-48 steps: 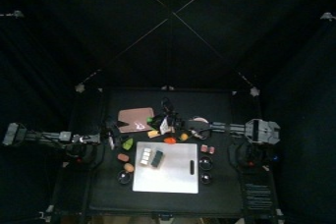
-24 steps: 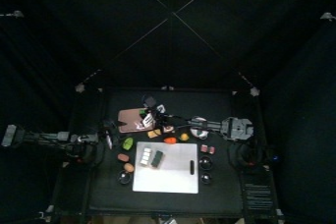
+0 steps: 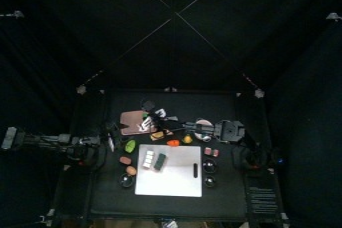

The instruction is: Place peas on large plate

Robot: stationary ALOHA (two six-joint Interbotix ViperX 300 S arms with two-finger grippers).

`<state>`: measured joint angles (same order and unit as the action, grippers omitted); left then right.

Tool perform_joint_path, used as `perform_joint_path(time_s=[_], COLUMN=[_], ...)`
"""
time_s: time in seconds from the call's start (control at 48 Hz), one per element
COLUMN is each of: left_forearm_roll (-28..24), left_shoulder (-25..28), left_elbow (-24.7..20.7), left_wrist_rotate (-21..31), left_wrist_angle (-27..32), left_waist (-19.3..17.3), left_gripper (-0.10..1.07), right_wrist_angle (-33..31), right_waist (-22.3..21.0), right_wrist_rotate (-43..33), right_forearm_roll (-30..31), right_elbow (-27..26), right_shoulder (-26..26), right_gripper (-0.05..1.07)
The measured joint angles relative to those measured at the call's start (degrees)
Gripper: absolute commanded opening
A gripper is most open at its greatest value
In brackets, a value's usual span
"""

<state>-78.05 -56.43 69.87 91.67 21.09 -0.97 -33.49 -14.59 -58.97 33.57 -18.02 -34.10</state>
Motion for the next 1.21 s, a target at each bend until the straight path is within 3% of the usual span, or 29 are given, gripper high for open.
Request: perform_joint_path(time_s=[0.271, 0.708, 1.208], left_forearm_roll=[0.09, 0.0, 0.0], left_shoulder=[0.0, 0.0, 0.0], left_elbow=[0.0, 0.0, 0.0], left_wrist_rotate=[0.0, 0.0, 0.0], left_wrist_angle=[0.09, 0.0, 0.0], left_waist=[-0.09, -0.09, -0.09], left_gripper=[1.01, 1.01, 1.01], right_wrist_angle=[-0.53, -0.26, -0.26], right_waist=[0.0, -0.09, -0.18], right_wrist_rotate=[-0.18, -0.18, -0.18], right_forearm_roll=[-0.09, -1.49, -1.49], right_elbow=[-0.88, -0.97, -1.76], right_shoulder=[-1.67, -3.96, -4.04], right_gripper=[0.53, 0.73, 0.82])
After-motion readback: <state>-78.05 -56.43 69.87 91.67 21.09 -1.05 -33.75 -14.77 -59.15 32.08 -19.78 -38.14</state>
